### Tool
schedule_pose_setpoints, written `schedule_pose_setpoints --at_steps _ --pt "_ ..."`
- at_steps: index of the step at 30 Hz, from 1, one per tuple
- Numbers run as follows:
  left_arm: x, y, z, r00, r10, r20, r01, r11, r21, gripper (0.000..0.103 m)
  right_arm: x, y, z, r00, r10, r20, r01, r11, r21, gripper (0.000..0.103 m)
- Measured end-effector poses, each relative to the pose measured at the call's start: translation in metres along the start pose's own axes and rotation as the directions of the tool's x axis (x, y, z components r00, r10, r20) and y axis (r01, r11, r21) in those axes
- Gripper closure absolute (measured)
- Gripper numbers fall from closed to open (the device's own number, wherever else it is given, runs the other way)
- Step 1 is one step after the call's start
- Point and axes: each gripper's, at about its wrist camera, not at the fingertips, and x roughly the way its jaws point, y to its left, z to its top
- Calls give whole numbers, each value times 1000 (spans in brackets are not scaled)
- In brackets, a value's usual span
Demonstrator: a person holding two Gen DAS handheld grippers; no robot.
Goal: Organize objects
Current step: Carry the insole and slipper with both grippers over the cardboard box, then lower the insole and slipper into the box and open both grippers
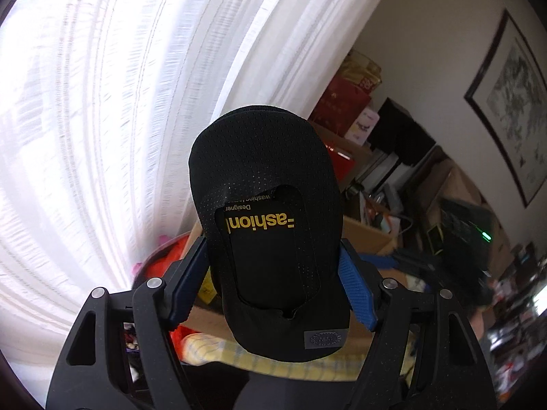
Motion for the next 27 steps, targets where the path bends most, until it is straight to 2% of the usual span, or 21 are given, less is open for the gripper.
schedule_pose_setpoints --at_steps 3,8,10,12,14,18,23,27 --pt "10 -4 6 1000 -16 3 16 999 -29 32 -8 13 -1 998 47 50 -48 999 16 19" --pt "31 -9 14 999 -45 -9 44 995 -88 32 -9 20 -3 996 38 78 -39 999 13 26" --pt "39 -9 15 998 -54 -14 52 993 -110 32 -8 18 -3 998 30 63 -32 999 31 34" --pt "48 -9 17 998 -65 -19 62 989 -137 32 -2 14 -5 999 13 42 -15 999 39 54" --pt "57 -6 19 996 -80 -28 74 983 -171 32 4 9 -6 1000 7 24 -8 998 54 62" --pt "73 -6 18 995 -83 -51 72 980 -187 32 16 -3 -6 1000 14 -12 -13 995 98 88" --pt "102 -1 14 990 -59 -126 34 981 -190 32 32 -23 -4 994 44 -103 -27 987 160 91" --pt "123 9 8 983 -48 -178 7 974 -226 32 47 -33 -2 983 48 -178 -19 987 161 91"
